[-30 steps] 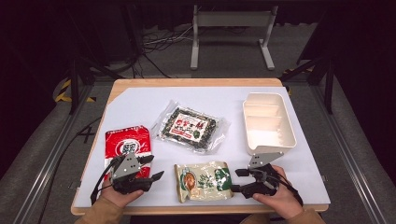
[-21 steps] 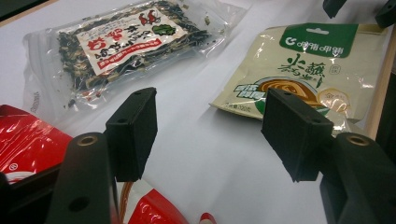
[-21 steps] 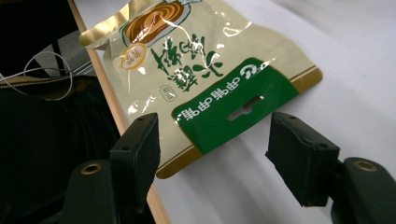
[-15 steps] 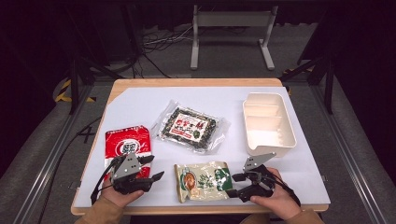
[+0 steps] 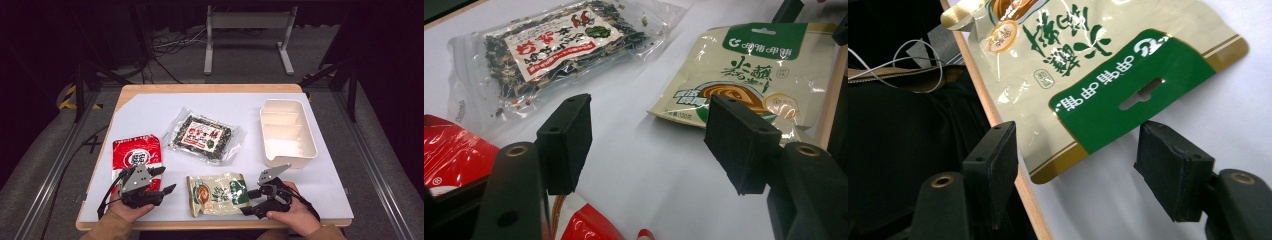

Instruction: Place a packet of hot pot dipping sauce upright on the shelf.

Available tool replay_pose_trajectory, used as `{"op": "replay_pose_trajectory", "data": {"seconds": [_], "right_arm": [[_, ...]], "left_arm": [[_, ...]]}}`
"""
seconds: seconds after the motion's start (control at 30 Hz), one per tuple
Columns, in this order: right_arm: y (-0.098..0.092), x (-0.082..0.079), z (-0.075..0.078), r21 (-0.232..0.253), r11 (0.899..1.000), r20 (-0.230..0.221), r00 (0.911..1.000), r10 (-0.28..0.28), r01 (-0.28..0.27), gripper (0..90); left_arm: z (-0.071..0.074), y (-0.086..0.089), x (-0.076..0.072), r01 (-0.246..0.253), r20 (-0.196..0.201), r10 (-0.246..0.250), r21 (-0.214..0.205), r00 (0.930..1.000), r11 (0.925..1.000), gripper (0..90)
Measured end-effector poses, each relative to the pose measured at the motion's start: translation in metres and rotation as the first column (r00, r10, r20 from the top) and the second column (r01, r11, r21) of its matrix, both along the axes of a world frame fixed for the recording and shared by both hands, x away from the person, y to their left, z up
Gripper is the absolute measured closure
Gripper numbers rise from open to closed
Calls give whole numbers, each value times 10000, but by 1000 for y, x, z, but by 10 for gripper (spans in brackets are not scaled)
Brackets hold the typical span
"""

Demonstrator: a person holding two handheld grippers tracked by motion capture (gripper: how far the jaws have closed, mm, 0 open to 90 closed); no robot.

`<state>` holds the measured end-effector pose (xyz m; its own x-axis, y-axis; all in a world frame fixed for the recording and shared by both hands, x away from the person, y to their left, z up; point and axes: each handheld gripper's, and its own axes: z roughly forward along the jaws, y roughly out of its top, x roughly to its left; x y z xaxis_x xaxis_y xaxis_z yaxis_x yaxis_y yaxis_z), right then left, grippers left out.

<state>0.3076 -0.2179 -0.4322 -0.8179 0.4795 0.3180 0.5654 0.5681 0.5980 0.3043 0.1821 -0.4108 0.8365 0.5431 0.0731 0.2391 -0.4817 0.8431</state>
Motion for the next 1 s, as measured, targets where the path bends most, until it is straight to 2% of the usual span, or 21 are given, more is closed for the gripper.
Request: {"op": "replay_pose_trajectory", "data": {"seconds": [0.17, 0.3, 0.5, 0.7, 0.93, 1.0], "right_arm": [[3, -1, -1, 58, 10000, -87, 9999, 78, -78, 365], [7, -1, -2, 110, 9999, -136, 9998, 123, -121, 426], [11, 2, -3, 397, 9990, -99, 9998, -179, 182, 548], [16, 4, -5, 396, 9985, -118, 9993, -363, 368, 609], [20, 9, -10, 344, 9976, -217, 9980, -588, 595, 780], [20, 10, -11, 354, 9972, -433, 9970, -637, 653, 844]], "left_arm": [[0, 0, 0, 4, 29, -4, 22, 10000, 10000, 358], [-1, -1, 0, 27, 23, -27, 60, 10000, 10000, 359], [-1, -2, 0, 47, 42, -47, 105, 10000, 9999, 358], [-1, -2, 0, 31, 67, -31, 93, 10000, 10000, 358], [0, -2, 0, 32, 72, -33, 89, 10000, 10000, 359], [0, -2, 0, 25, 78, -25, 83, 10000, 10000, 359]]}}
